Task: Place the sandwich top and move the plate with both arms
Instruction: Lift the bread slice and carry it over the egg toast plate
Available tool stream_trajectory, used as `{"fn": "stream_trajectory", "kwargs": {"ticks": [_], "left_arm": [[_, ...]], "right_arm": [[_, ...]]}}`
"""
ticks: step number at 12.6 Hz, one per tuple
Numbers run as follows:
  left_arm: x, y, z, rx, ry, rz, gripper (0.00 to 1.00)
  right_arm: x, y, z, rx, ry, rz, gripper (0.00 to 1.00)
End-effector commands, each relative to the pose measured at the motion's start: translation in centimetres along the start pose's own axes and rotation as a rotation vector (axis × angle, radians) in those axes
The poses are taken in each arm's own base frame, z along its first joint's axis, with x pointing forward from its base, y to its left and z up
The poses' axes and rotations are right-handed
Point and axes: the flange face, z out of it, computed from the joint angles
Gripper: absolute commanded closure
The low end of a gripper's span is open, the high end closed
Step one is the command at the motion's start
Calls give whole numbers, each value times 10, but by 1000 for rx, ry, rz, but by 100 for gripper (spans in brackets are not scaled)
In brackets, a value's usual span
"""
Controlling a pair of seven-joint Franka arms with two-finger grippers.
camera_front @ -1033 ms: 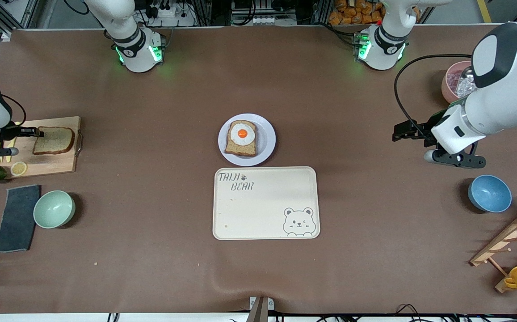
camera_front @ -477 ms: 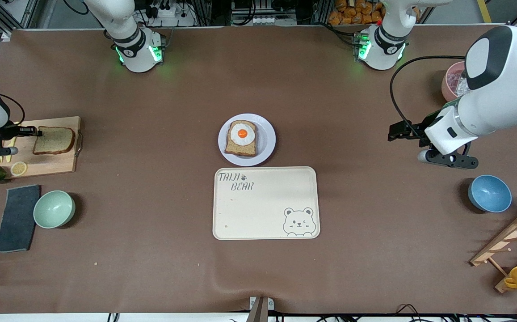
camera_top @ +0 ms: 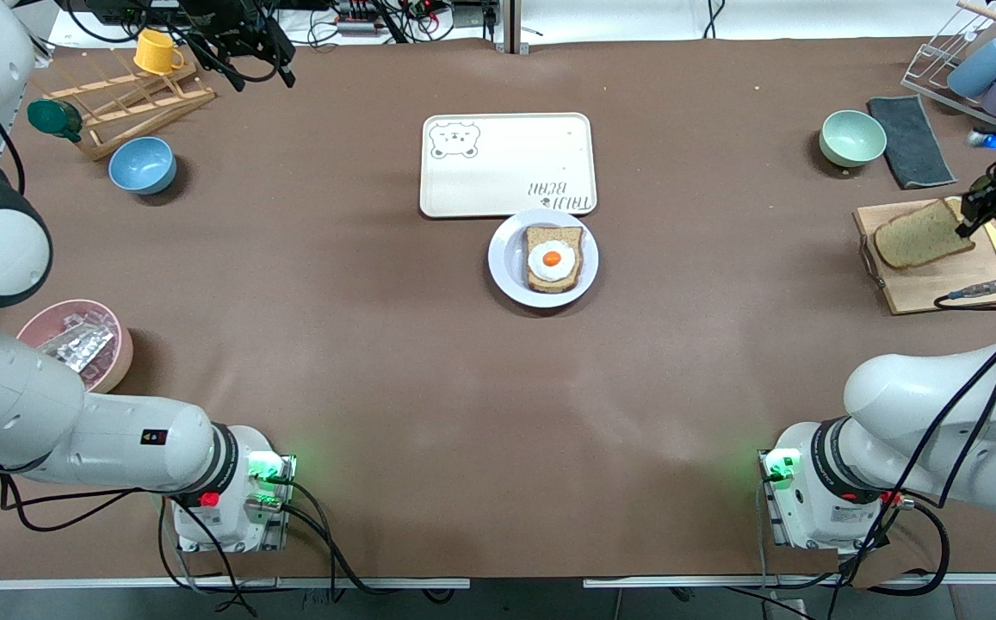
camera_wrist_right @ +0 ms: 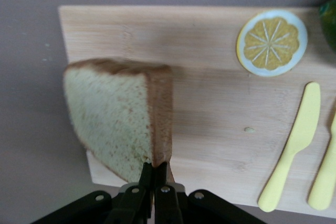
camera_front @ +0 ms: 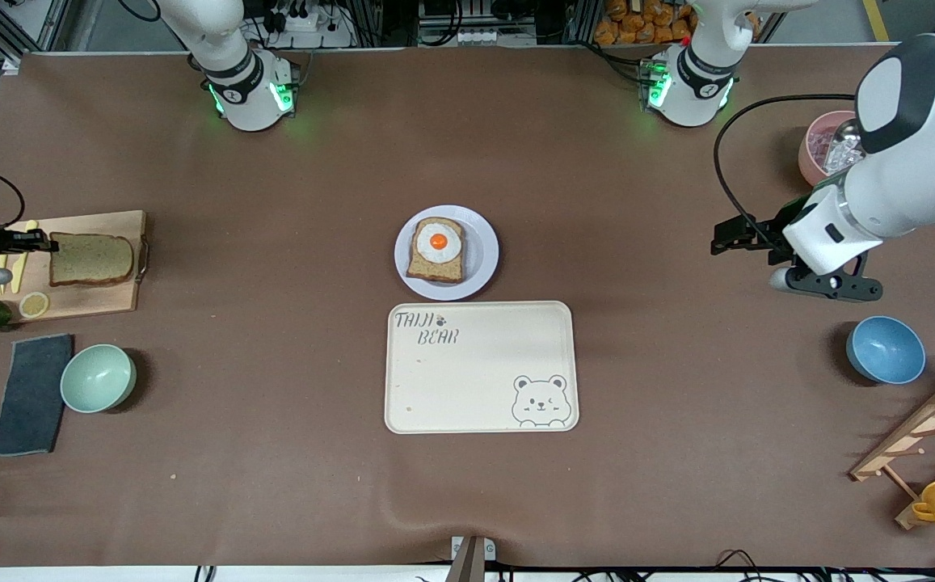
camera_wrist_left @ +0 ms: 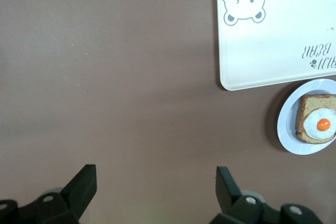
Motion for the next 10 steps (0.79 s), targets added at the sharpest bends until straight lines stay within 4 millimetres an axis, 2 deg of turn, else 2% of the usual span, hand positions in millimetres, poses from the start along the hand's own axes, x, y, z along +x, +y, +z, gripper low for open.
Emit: {"fn": "stream_trajectory", "kwargs": {"ticks": [1, 4, 6, 7, 9, 10], "left_arm": [[-13, -5, -19, -12, 15, -32, 0], [-15, -15, -22, -4, 9, -37, 0], [-15, -16, -23, -3, 9, -39, 0], [-16, -15, -24, -2, 12, -40, 0], [-18, -17, -26, 12, 14, -38, 0], [-18, -17, -25, 19, 11, -36, 0]], "right_arm": [[10, -28, -40, -3, -6, -67, 100], [47, -78, -76, -2, 5, -164, 100], [72, -121, -106, -2, 10, -244, 100], [86, -146, -115, -5, 13, -294, 100], [107, -189, -113, 62, 44, -354, 100], [120, -219, -110, 83, 44, -394, 100]]}}
